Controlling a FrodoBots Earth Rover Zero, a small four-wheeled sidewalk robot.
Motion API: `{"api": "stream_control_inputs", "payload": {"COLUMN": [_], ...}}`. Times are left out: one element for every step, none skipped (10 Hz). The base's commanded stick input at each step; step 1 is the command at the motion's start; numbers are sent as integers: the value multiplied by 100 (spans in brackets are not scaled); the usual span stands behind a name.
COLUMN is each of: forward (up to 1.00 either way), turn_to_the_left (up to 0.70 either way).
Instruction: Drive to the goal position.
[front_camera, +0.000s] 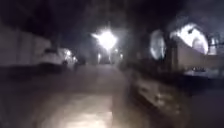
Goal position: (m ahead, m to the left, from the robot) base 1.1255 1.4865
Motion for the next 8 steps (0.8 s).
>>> {"api": "stream_control_inputs", "payload": {"forward": [50,50,50,50,50,50,50,50], "turn_to_the_left": [-19,-31,-44,-50,-50,-50,-50,-50]}}
